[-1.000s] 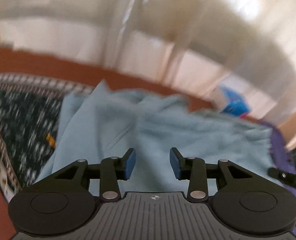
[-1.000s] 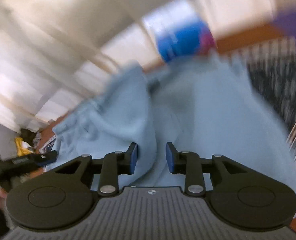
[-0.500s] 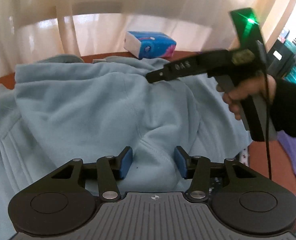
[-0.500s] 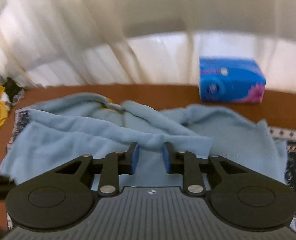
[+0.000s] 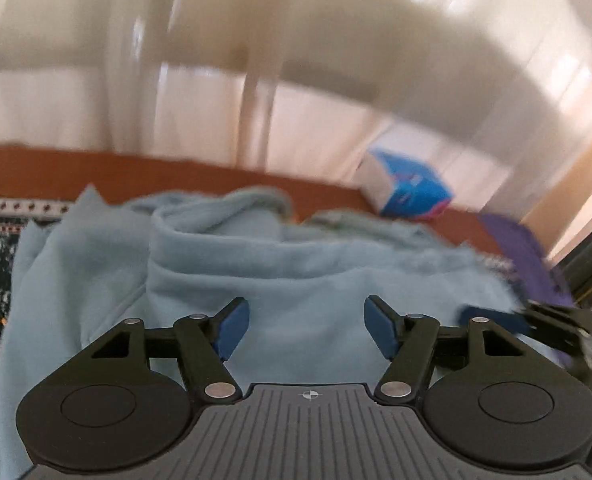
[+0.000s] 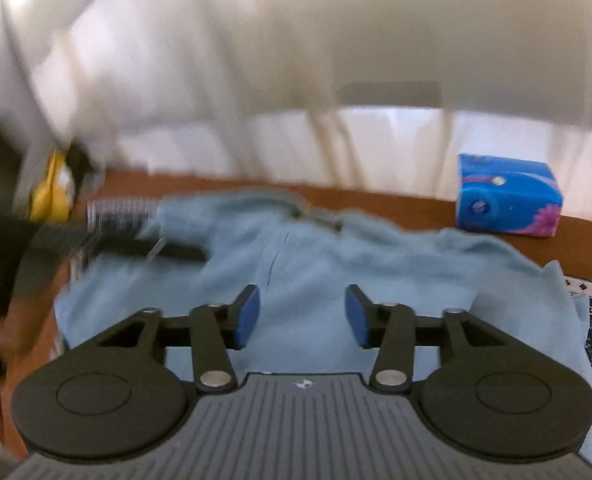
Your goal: Fold clothes
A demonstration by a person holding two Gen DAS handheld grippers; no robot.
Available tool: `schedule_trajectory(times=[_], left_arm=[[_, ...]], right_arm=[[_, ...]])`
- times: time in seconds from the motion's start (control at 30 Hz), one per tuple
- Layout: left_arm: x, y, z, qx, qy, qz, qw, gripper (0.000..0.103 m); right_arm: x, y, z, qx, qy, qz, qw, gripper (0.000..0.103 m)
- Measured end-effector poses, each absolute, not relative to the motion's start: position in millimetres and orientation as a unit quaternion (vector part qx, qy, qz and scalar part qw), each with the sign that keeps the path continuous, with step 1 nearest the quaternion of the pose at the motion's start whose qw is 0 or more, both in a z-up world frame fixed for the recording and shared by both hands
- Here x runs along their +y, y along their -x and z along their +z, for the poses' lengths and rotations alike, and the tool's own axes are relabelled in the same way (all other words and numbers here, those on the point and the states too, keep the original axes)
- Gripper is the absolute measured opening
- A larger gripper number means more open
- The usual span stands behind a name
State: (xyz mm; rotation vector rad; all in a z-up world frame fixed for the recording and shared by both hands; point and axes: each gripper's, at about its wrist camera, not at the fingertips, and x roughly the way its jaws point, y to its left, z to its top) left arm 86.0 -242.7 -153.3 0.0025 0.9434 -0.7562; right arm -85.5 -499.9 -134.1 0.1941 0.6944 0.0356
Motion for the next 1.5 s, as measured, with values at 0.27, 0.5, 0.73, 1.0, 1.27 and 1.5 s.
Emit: schedule_trajectory(times=[0.27, 0.5, 0.73, 1.0, 1.27, 1.5], left_arm=[[-258, -80, -181, 0.438, -0.043, -0.349, 0.827, 0.082], [-251, -55, -135, 0.418, -0.042, -0.358, 0.834, 0.083], [-266, -5, -105, 0.387, -0.056, -0.406, 0.826, 0.086], [-303, 19, -138, 0.436, -0.087, -0.382, 0.81, 0.086], [-315, 29, -175, 0.441, -0.127, -0.361, 0.812, 0.091], [-322, 26, -178, 0.446, -0.126, -0.356, 0.811, 0.099]], right_arm=[[-468, 102, -186, 0.326, 0.022, 0.009, 0.945, 0.061], [-498, 108, -139, 0.335, -0.06, 0.01, 0.94, 0.075], [-596, 172, -101, 0.289, -0.214, -0.088, 0.929, 0.087], [-689, 205, -166, 0.352, -0.369, -0.107, 0.853, 0.088], [-714, 204, -217, 0.328, -0.471, -0.003, 0.819, 0.087], [-714, 193, -230, 0.332, -0.496, 0.035, 0.802, 0.084]])
